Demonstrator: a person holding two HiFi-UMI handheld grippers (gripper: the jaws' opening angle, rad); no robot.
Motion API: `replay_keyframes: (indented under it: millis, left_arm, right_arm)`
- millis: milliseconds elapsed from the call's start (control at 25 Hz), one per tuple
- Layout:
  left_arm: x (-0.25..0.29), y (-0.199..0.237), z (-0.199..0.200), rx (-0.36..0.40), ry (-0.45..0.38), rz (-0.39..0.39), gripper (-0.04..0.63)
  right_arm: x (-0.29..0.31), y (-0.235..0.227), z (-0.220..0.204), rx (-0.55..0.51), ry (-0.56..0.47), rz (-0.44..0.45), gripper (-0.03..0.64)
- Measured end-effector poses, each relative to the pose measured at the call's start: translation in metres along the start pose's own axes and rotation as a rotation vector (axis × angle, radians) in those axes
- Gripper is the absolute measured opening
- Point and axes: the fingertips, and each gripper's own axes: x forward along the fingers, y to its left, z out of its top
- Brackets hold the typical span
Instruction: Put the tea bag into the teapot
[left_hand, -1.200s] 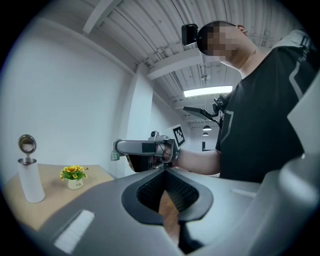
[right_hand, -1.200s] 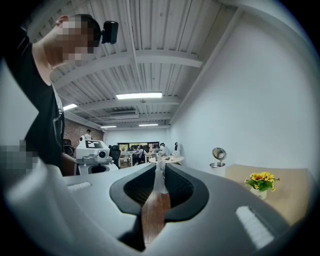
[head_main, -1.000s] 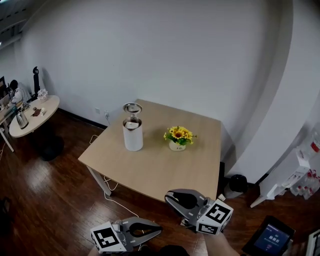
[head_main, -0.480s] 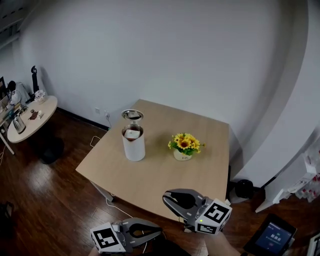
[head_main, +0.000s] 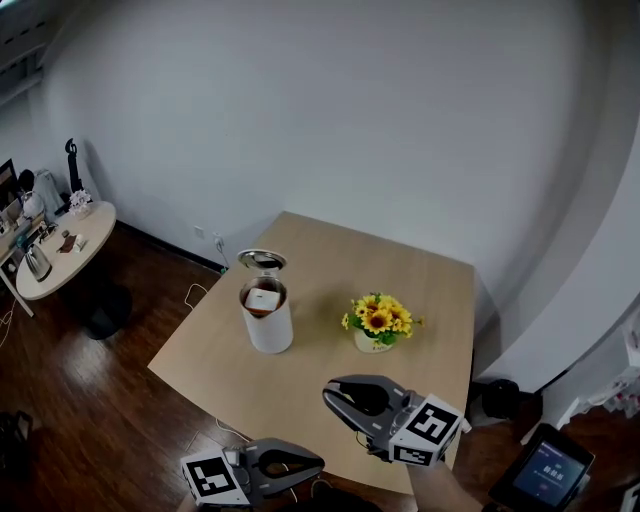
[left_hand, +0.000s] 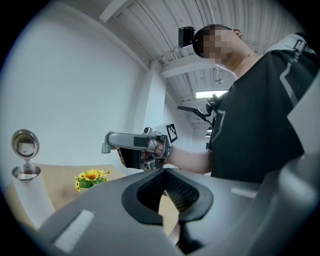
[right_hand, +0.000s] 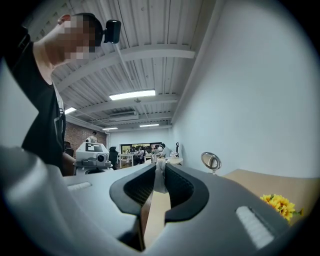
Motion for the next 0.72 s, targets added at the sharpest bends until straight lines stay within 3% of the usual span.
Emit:
replay_keyframes:
  millis: [480, 720]
  left_arm:
    - [0.002, 0.077, 0.014, -0.008, -0.006, 0.034, 0.005]
    - [-0.022, 0.126, 0.018, -0.014, -0.041, 0.030, 0.005]
  right_arm:
    - [0.036, -0.064, 0.006, 0.023, 0.002, 0.034, 0.056]
    - [0.067, -0.088, 0.007, 0.010, 0.008, -0.021, 0.055]
